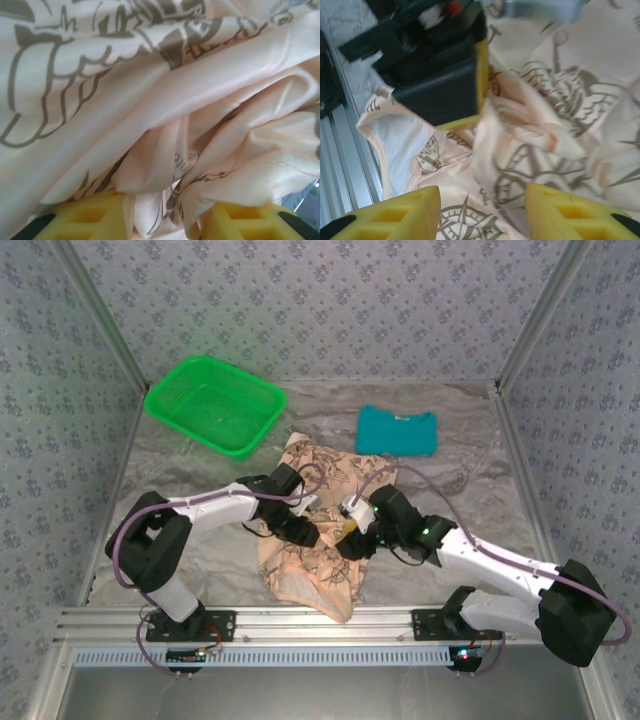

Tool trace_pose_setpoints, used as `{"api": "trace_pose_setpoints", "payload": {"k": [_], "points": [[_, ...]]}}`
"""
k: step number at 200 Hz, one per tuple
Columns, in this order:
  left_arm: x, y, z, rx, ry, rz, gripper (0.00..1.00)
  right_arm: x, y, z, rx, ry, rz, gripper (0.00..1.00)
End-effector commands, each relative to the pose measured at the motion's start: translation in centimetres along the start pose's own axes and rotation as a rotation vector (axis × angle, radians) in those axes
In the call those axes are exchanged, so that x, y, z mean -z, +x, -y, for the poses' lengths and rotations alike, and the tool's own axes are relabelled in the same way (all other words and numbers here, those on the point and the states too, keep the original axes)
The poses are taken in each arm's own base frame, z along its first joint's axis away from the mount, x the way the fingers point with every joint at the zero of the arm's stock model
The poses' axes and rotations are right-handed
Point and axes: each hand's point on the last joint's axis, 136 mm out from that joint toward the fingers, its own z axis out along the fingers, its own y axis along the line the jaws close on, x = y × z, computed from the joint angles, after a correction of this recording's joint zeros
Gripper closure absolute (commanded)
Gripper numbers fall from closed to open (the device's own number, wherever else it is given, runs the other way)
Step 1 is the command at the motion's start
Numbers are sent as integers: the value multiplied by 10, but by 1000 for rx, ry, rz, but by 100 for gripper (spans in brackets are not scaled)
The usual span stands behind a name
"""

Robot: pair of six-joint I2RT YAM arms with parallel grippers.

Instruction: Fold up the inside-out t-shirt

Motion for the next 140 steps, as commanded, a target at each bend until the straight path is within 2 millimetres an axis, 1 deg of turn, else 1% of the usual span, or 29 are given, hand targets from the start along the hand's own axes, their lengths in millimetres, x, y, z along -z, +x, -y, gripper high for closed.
{"api": "trace_pose_setpoints", "payload": {"k": [1, 21, 35, 40, 46, 48, 51, 55, 61, 71, 87, 101, 116, 129, 140], "points": [[-1, -9, 18, 9, 71, 34, 66, -11, 4, 16, 52, 145, 9, 48], [2, -11, 28, 22, 120, 49, 77, -24, 4, 22, 75, 221, 8, 47], [5, -12, 36, 17, 148, 61, 83, -29, -1, 40, 63, 344, 6, 51], [6, -11, 39, 13, 158, 62, 86, -30, -4, 44, 58, 367, 7, 57], [8, -11, 42, 7, 168, 63, 89, -30, -8, 50, 37, 398, 18, 78], [9, -11, 42, 7, 171, 62, 90, -30, -10, 51, 27, 405, 21, 81], [10, -11, 44, 3, 174, 63, 92, -29, -12, 52, 16, 408, 26, 90], [12, -10, 45, -1, 176, 63, 95, -29, -16, 52, 11, 397, 35, 95], [14, -8, 46, -7, 176, 62, 99, -28, -20, 49, 6, 363, 48, 100], [19, -4, 47, -28, 167, 57, 100, -22, -27, 43, -1, 289, 70, 100], [28, 3, 46, -69, 146, 56, 100, -6, -33, 49, -95, 204, 95, 100], [30, 12, 48, -102, 162, 36, 100, 10, -33, 72, -194, 237, 98, 100], [27, 21, 45, -114, 163, 5, 100, 19, -31, 91, -291, 218, 97, 100], [22, 26, 46, -135, 174, -15, 100, 19, -29, 102, -355, 185, 88, 100], [19, 29, 46, -163, 168, -20, 100, 13, -28, 109, -400, 143, 67, 100]]}}
